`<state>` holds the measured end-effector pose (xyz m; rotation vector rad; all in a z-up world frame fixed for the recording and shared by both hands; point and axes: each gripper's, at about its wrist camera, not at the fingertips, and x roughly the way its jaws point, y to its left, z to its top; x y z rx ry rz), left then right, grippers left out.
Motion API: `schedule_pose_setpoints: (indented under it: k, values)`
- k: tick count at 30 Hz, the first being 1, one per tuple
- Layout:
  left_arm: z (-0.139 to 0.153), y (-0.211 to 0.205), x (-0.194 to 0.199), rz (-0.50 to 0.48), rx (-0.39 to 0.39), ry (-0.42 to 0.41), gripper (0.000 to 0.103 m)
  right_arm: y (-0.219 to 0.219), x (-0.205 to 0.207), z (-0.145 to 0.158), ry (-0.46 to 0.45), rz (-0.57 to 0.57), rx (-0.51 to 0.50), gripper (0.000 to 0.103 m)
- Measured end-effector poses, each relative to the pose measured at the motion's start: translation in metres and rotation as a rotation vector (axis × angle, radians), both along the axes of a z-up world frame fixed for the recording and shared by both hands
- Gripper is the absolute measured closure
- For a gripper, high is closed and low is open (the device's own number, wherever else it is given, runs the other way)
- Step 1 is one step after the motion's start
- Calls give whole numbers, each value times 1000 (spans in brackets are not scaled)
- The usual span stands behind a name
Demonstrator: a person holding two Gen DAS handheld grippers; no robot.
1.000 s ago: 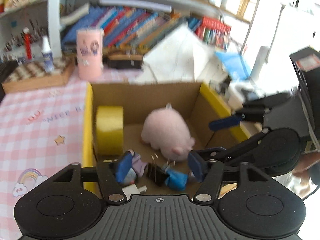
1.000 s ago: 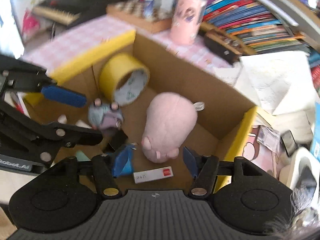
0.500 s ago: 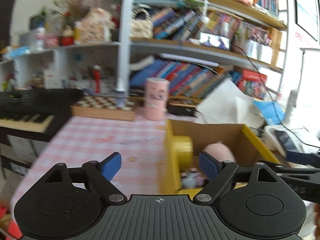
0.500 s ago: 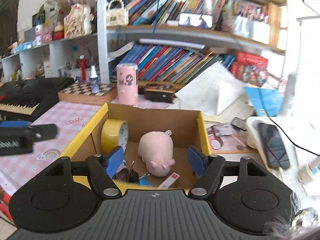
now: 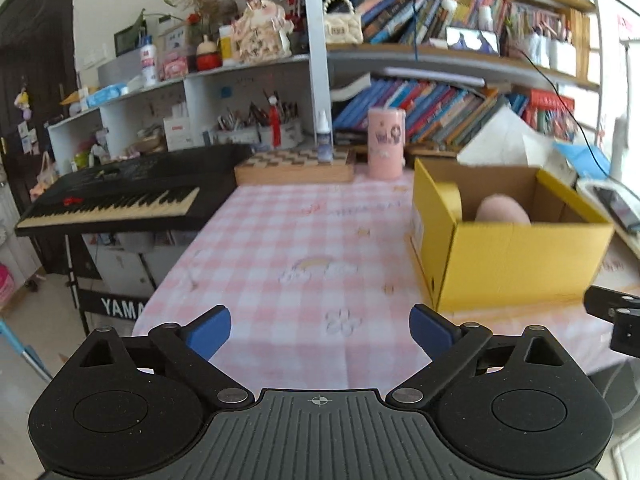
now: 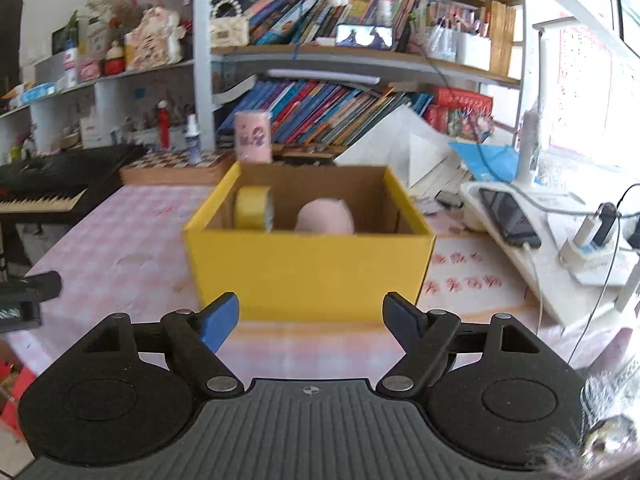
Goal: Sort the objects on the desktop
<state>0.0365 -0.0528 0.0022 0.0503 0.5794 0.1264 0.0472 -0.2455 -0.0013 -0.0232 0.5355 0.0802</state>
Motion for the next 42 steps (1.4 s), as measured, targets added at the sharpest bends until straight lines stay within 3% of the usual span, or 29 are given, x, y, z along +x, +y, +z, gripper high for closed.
schedule_pose_setpoints:
  k: [17, 42]
  values:
    - [-9, 12, -46, -52, -13, 50, 1, 26, -56, -15, 85, -14, 16, 2]
    - [-11, 16, -58, -78, -33, 92, 1, 33, -69, -16, 106, -10, 22, 0]
